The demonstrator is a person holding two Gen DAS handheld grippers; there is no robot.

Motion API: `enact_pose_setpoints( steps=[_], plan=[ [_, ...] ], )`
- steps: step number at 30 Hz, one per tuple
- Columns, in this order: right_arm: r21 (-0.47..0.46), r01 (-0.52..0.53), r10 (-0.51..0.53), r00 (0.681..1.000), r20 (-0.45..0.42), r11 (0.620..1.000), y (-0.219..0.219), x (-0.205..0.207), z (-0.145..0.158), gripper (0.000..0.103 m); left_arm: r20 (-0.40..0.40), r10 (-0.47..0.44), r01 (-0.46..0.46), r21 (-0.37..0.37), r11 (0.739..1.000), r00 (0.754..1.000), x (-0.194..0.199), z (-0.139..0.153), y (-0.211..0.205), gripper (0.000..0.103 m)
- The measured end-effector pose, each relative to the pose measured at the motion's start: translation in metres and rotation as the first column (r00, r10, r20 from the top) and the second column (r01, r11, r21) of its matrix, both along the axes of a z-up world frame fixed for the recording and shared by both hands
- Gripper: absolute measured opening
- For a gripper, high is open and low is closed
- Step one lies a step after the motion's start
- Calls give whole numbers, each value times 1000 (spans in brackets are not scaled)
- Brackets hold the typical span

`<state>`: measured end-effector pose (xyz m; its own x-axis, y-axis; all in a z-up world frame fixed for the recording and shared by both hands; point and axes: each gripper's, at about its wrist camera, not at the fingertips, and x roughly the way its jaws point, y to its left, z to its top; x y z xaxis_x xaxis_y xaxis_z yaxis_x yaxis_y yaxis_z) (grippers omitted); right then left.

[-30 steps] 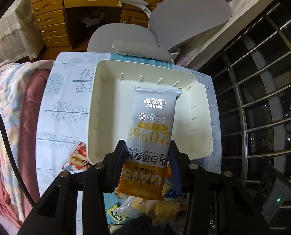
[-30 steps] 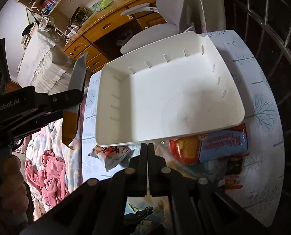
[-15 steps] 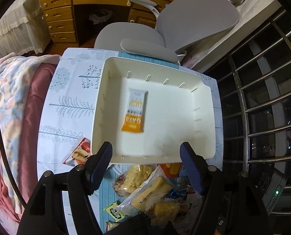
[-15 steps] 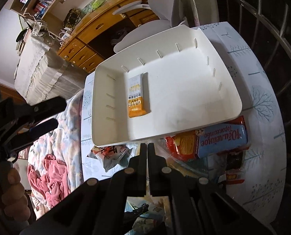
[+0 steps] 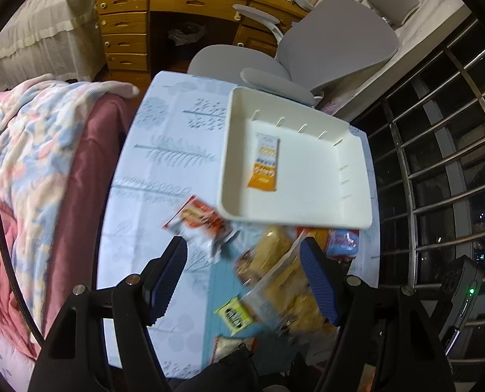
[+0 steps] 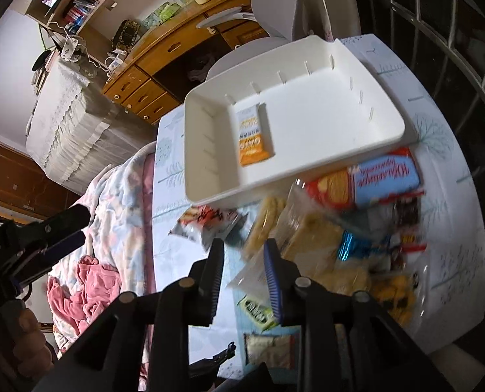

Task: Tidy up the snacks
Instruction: 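Withdraw the left gripper from the tray back over the snacks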

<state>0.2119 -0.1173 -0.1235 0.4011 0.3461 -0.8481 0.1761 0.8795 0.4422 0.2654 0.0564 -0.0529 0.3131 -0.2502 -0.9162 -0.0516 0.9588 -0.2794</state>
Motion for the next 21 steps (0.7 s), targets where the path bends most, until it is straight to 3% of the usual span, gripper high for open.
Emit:
enact_pose_setpoints(
  steps=[5, 9, 16, 21],
  plan=[
    [-2, 25, -25, 1000, -7, 1000, 17, -29, -3, 34, -23, 3, -3, 10, 1000, 1000, -29, -5, 31, 70],
    [-17, 53, -53, 998, -19, 998, 26, -53, -9, 35, -43, 2, -2, 9, 1000, 999, -53, -13, 53, 70],
    [-28, 109, -110, 993, -50, 994, 33, -88, -18, 43, -90, -11, 12, 12, 1000, 996, -82, -35, 75, 70],
    [-47, 134, -137, 988, -68, 990, 33, -111, -24, 43, -122, -42, 43, 9, 999, 992, -98, -54, 78, 71]
  ],
)
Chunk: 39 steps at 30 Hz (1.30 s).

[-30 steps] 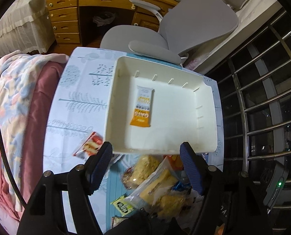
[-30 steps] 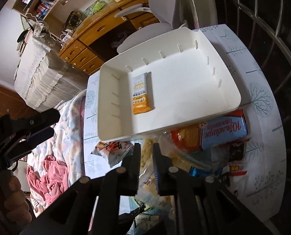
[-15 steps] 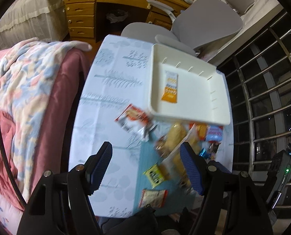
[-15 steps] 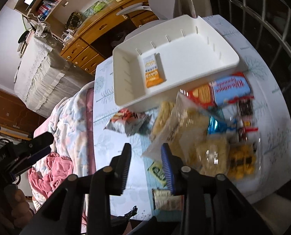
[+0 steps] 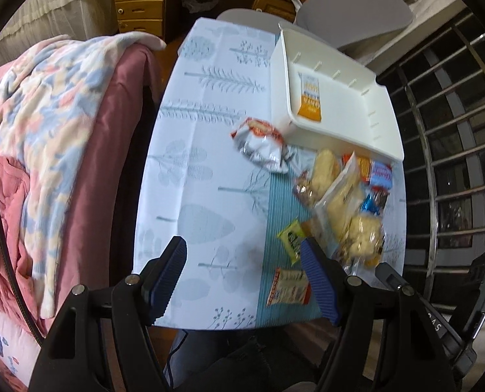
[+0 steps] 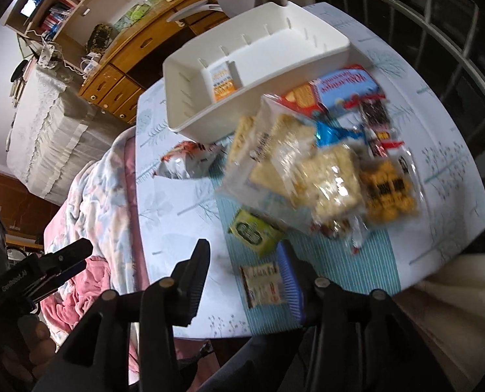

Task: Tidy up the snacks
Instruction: 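Withdraw the left gripper from the tray back over the snacks, then grasp the LIPO biscuit packet with the left gripper while the right gripper grasps a bread bag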

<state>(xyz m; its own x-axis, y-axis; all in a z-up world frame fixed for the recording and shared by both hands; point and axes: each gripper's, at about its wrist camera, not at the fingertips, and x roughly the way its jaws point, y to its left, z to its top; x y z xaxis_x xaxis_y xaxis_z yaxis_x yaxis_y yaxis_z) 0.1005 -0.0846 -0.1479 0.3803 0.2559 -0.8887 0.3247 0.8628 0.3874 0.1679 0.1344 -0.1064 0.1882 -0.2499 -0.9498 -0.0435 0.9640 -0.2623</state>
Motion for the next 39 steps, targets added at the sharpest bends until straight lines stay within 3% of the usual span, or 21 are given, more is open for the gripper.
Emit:
enact_pose_setpoints(
  steps=[6, 15, 17, 29, 39],
  plan=[
    [-31, 4, -4, 1000, -10, 1000, -8, -17, -5, 52, -31, -23, 23, 4, 1000, 999, -16, -14, -5, 76],
    [-61, -132, 135, 990, 35, 989, -29, -18, -4, 63, -45, -16, 17, 28, 999, 999, -33, -15, -25, 86],
    [-63, -164, 167, 985, 40, 984, -35, -17, -3, 71, -55, -7, 8, 25, 1000, 998, -35, -17, -33, 88],
    [-97, -365, 369, 929, 28, 926, -75, 2, -11, 84, -85, 81, -78, 41, 996, 993, -26, -24, -84, 89],
    [-92, -494, 495, 869, -17, 865, -111, 30, -26, 86, -160, 177, -178, 11, 984, 971, -19, -53, -130, 89]
  ],
)
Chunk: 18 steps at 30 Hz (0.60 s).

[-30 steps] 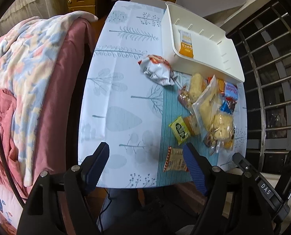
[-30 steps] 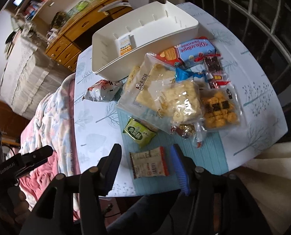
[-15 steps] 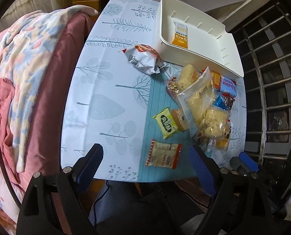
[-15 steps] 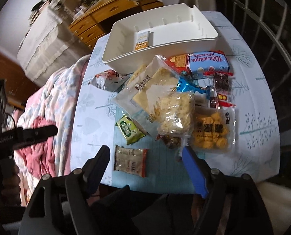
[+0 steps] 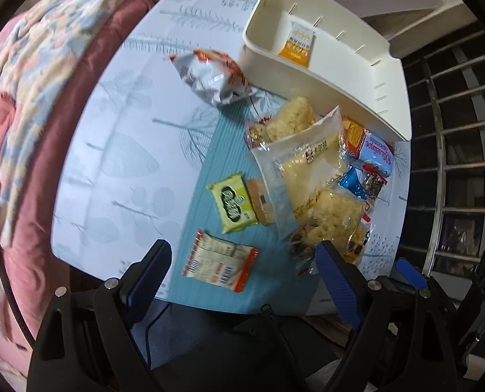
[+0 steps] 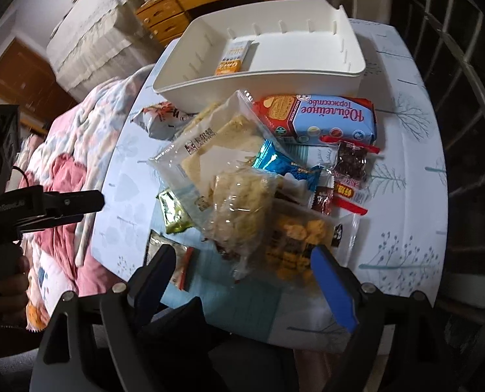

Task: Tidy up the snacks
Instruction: 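Grasp the LIPO biscuit packet with the left gripper while the right gripper grasps a bread bag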

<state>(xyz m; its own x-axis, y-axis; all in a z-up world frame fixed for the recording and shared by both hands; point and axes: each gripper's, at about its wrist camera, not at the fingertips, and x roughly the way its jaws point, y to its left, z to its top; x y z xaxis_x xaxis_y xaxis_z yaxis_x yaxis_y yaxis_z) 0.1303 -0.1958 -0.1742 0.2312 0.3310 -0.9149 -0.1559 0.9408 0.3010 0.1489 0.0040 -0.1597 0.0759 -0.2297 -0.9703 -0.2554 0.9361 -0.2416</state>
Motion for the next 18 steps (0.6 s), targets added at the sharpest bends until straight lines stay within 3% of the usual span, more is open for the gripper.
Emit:
enact_pose_setpoints(
  steps=[5, 9, 13, 18],
  plan=[
    [-9, -92, 92, 996, -23, 996, -6, 13, -12, 86, -76, 93, -93, 2, 996, 993, -8, -27, -6, 89],
    [-12, -148, 148, 988, -46, 989, -8, 23, -20, 86, -162, 179, -182, -2, 983, 970, -20, -54, -4, 89],
    [3, -188, 187, 979, -77, 982, -7, 33, -30, 86, -231, 293, -298, 11, 954, 928, -33, -78, 5, 89],
    [-6, -241, 239, 966, -98, 971, 0, 43, -38, 85, -316, 424, -446, 4, 895, 849, -50, -112, 16, 89]
  ],
)
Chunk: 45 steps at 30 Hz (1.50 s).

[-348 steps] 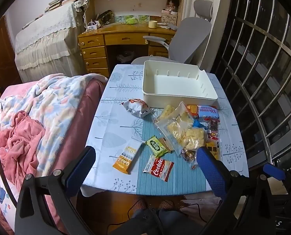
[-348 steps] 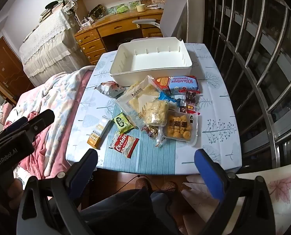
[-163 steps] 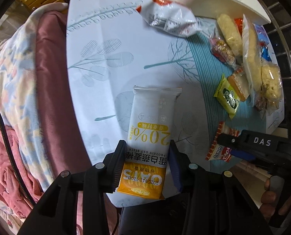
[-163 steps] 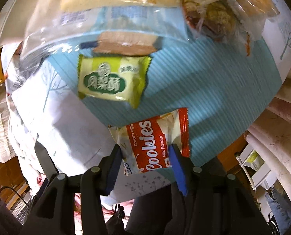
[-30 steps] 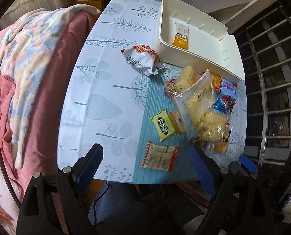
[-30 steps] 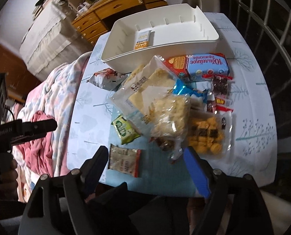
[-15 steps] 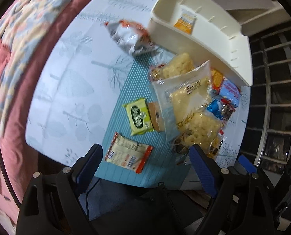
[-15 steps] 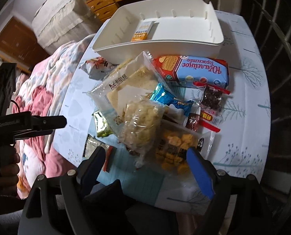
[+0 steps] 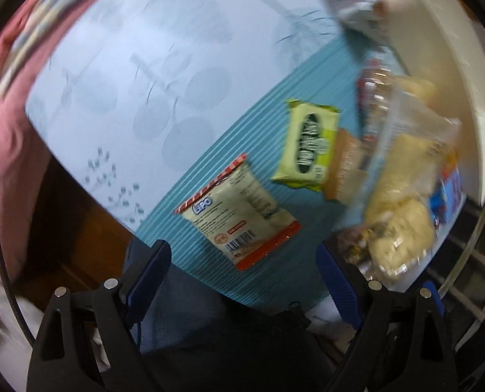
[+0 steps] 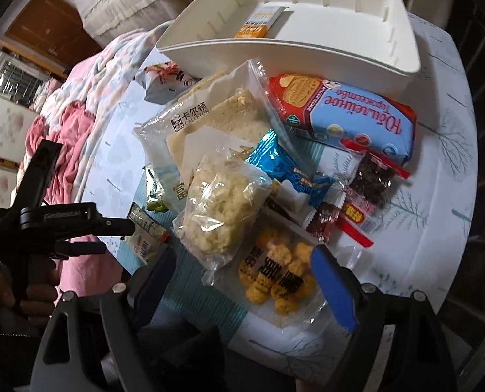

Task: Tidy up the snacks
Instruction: 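Grasp the LIPO biscuit packet with the left gripper while the right gripper grasps a bread bag, then carry both packets over the white tray and open both grippers to drop them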

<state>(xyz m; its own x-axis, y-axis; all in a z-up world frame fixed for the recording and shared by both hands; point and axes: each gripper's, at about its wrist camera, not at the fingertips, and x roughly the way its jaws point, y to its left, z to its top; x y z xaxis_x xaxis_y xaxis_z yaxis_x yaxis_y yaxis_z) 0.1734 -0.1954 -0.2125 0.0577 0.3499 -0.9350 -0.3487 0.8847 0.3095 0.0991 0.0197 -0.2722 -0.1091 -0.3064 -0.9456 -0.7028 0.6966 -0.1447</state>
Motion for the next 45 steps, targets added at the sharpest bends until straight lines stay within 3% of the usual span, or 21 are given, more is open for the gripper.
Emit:
enact_pose_setpoints(
  steps=[6, 13, 16, 22, 24, 29, 31, 38, 45],
  plan=[
    [-1, -42, 42, 999, -25, 999, 11, 11, -11, 85, -20, 183, -184, -43, 982, 983, -15, -25, 11, 89],
    [1, -59, 59, 996, -66, 998, 25, 21, -26, 85, -21, 265, -266, -68, 962, 964, -24, -42, 13, 89],
    [0, -39, 39, 995, -92, 999, 26, 24, -33, 85, -36, 280, -282, -74, 957, 959, -32, -48, 12, 80],
    [6, -15, 16, 994, -110, 1000, 26, 28, -37, 79, -36, 285, -287, -76, 955, 958, -47, -52, 13, 74],
    [9, -13, 14, 994, -106, 1000, 26, 27, -37, 75, -36, 292, -294, -75, 953, 956, -50, -57, 20, 74],
    [41, -2, 6, 994, -113, 999, 28, 25, -37, 51, -32, 302, -304, -84, 949, 953, -49, -49, 25, 65],
    [42, -2, 7, 994, -111, 999, 29, 23, -37, 50, -24, 307, -308, -93, 947, 951, -49, -47, 26, 57],
    [34, 26, -21, 992, -126, 999, 21, 15, -36, 48, -27, 313, -314, -94, 945, 949, -52, -46, 27, 57],
    [31, 62, -59, 994, -94, 998, 8, 12, -24, 44, -86, 305, -311, -77, 947, 949, -38, -52, 26, 60]
  ],
)
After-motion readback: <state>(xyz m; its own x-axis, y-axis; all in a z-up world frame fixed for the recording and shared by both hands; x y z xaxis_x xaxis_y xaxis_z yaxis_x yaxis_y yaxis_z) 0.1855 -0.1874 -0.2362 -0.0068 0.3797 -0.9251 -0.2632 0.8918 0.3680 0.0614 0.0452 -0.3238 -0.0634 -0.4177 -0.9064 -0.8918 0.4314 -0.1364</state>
